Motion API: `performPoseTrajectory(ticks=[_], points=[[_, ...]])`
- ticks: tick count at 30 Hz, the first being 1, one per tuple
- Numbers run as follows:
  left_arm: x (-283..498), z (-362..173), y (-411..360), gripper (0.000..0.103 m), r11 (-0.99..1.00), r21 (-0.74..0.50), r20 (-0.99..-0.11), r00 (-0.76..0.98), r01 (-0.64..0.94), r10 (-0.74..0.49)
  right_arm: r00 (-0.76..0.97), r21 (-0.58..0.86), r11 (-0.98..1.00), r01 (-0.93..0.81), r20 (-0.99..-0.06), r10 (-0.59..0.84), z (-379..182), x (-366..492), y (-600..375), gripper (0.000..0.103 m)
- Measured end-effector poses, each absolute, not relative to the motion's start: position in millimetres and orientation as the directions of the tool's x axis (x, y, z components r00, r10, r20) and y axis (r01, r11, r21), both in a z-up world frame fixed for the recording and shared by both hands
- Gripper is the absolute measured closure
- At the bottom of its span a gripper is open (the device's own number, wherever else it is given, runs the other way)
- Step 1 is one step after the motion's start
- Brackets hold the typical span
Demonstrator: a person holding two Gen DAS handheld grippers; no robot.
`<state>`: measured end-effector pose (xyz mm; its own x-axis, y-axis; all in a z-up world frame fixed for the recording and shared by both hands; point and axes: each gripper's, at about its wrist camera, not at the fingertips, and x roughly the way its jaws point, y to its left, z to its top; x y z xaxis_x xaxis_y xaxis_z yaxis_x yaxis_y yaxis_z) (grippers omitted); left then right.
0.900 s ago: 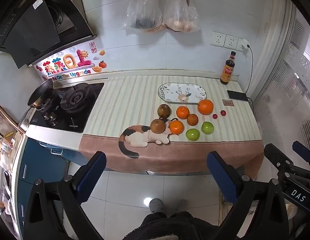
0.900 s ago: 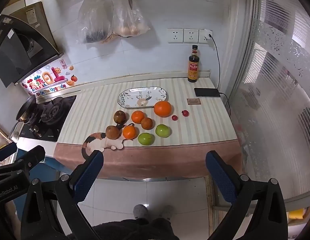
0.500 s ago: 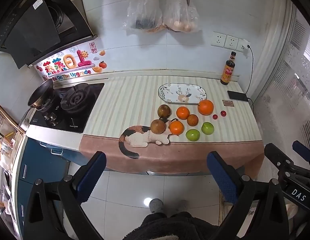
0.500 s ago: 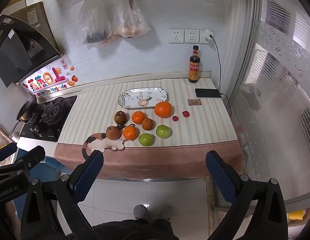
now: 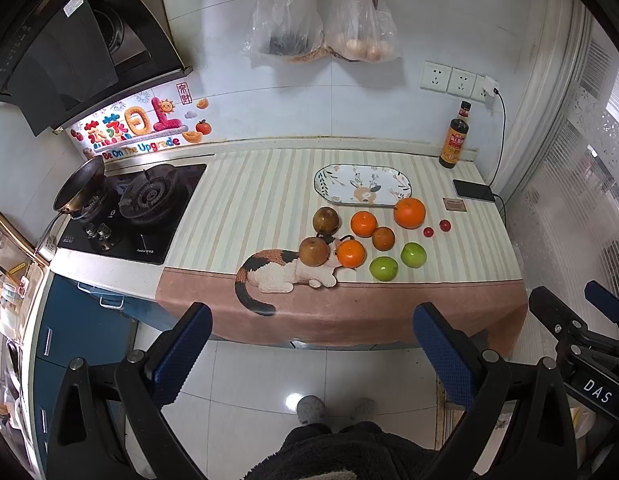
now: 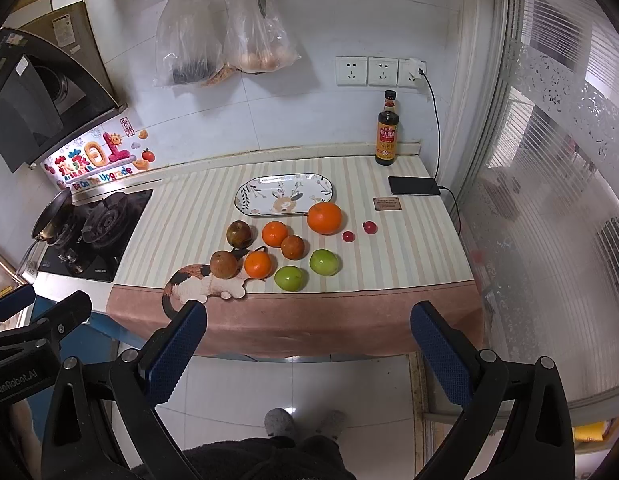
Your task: Organize fruits
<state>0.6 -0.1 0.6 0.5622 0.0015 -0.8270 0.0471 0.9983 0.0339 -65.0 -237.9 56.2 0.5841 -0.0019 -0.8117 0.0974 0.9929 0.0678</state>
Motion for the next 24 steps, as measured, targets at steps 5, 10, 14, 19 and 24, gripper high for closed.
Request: performPoseTrajectory(ticks=[5,10,14,19,24], points=[[2.6,-3.7,-5.3,0.000,0.998,0.037,-0.831,0.556,0.052,0.002,0.584,0.067,0.993,0.097,-0.812,-0.003,56.3,-65.4,-237.8,0.000],[1.7,-5.4,-7.6,0.000,0.998,0.037,-0.829,0.559,0.050,0.003,0.585,0.068,0.993,0.096,-0.811,-0.001,53.6,-67.0,-242.4,0.000],[2.1,-5.1,-7.8,0.000,0.998,0.036,-0.830,0.557,0.050,0.002,0.583,0.069,0.993,0.096,-0.812,0.000,53.9,-66.5,-242.1,0.000],[1.7,-4.7,-7.7,0.000,0.998,0.039,-0.830,0.557,0.052,0.003,0.581,0.072,0.993,0.098,-0.814,0.002,52.9,-66.9,-243.3,0.000],[2.1,-4.2,-7.0,0.000,0.998,0.036,-0.830,0.558,0.050,0.002,0.583,0.070,0.993,0.097,-0.813,0.001,51.8,-67.6,-244.3,0.000]])
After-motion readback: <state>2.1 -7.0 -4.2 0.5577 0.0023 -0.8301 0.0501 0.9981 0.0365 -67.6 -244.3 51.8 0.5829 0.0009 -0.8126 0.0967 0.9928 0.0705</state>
